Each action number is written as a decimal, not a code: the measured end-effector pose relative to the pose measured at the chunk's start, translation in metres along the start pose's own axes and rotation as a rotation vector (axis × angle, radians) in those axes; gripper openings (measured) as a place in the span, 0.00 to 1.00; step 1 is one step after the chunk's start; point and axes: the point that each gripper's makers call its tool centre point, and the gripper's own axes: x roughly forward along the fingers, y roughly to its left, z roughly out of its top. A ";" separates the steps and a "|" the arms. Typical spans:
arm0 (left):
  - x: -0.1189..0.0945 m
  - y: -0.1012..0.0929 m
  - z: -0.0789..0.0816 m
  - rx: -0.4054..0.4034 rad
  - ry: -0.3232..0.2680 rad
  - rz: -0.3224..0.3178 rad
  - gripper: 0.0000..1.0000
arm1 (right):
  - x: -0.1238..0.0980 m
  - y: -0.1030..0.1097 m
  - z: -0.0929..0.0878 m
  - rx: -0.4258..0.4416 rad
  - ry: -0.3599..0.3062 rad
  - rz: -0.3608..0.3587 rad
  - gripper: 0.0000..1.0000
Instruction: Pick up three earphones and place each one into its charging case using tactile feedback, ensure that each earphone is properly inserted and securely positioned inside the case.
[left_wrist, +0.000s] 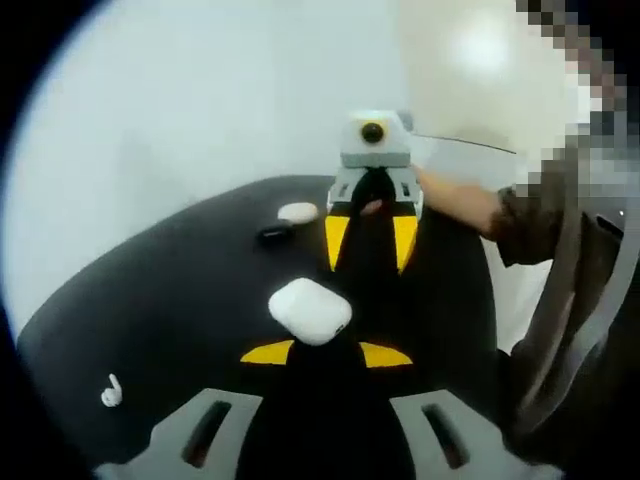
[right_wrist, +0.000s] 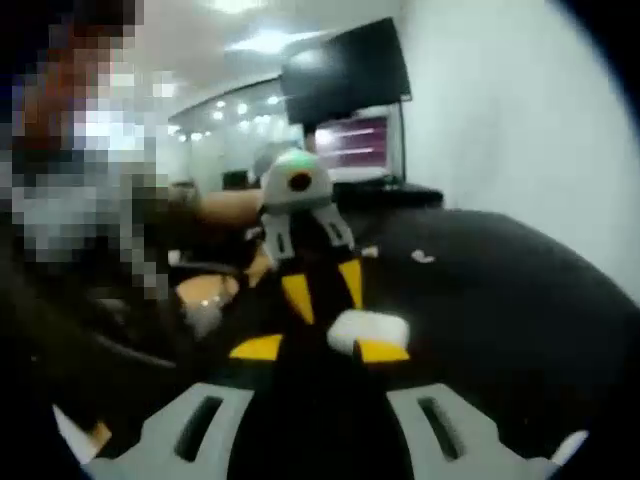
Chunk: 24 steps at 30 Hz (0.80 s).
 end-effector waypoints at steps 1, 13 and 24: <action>0.002 -0.001 0.000 0.004 0.004 -0.005 0.21 | 0.001 -0.001 -0.002 0.007 0.005 -0.004 0.28; 0.012 -0.023 0.007 0.023 0.012 -0.072 0.19 | 0.010 -0.025 -0.022 -0.039 0.071 -0.084 0.43; -0.002 0.002 0.037 0.020 -0.090 -0.007 0.21 | 0.003 -0.038 -0.008 0.054 0.003 -0.144 0.45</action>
